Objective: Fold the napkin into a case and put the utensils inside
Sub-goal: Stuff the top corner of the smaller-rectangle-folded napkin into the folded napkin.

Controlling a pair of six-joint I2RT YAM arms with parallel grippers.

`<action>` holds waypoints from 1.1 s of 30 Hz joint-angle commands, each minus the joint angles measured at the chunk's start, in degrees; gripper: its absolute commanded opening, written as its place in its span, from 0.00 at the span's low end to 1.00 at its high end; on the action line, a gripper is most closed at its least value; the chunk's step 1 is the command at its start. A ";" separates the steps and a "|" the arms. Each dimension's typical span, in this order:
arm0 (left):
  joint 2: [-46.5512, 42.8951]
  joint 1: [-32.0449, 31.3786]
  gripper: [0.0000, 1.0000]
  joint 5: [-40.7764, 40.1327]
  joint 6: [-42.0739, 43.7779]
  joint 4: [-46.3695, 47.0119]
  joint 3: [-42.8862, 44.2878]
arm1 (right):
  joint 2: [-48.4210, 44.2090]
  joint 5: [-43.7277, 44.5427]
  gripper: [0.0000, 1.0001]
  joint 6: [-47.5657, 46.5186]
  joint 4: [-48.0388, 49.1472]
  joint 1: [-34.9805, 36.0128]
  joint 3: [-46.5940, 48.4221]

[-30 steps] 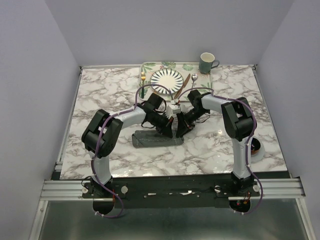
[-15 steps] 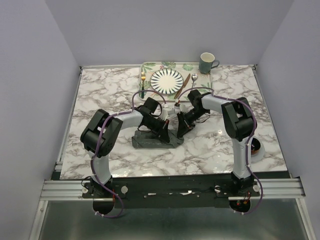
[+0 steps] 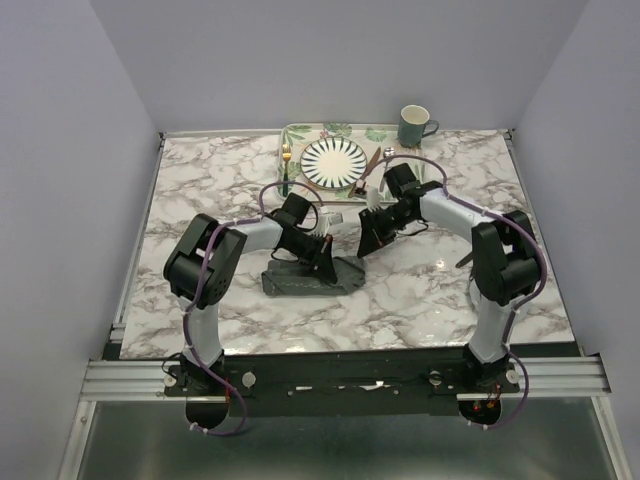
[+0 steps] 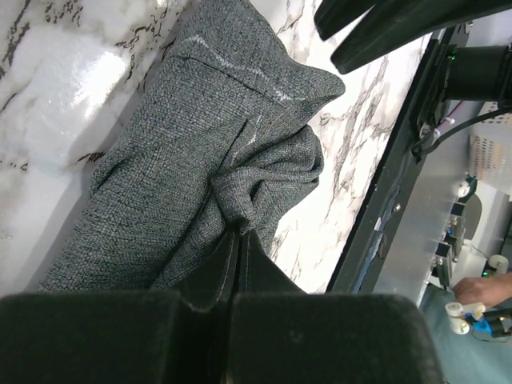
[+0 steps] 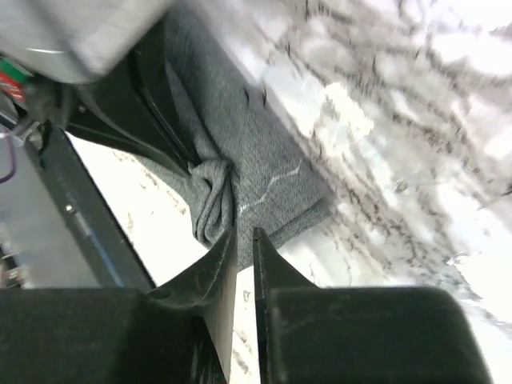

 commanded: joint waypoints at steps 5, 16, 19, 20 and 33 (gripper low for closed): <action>3.23 1.20 0.00 -0.16 0.22 -1.24 2.09 | -3.95 10.72 0.28 -2.91 6.40 4.79 -2.84; 4.72 1.72 0.00 0.11 -0.39 -1.41 3.33 | -3.96 17.93 0.34 -5.55 8.42 8.13 -4.33; 4.90 1.81 0.00 0.11 -0.39 -1.68 3.50 | -4.39 18.72 0.34 -5.55 9.04 8.39 -4.86; 4.90 1.73 0.00 0.11 -0.30 -1.68 3.50 | -4.57 18.72 0.34 -5.64 9.47 8.48 -5.04; 4.55 1.90 0.00 0.55 -1.80 -1.94 5.08 | -4.66 19.25 0.01 -6.60 8.95 9.19 -4.16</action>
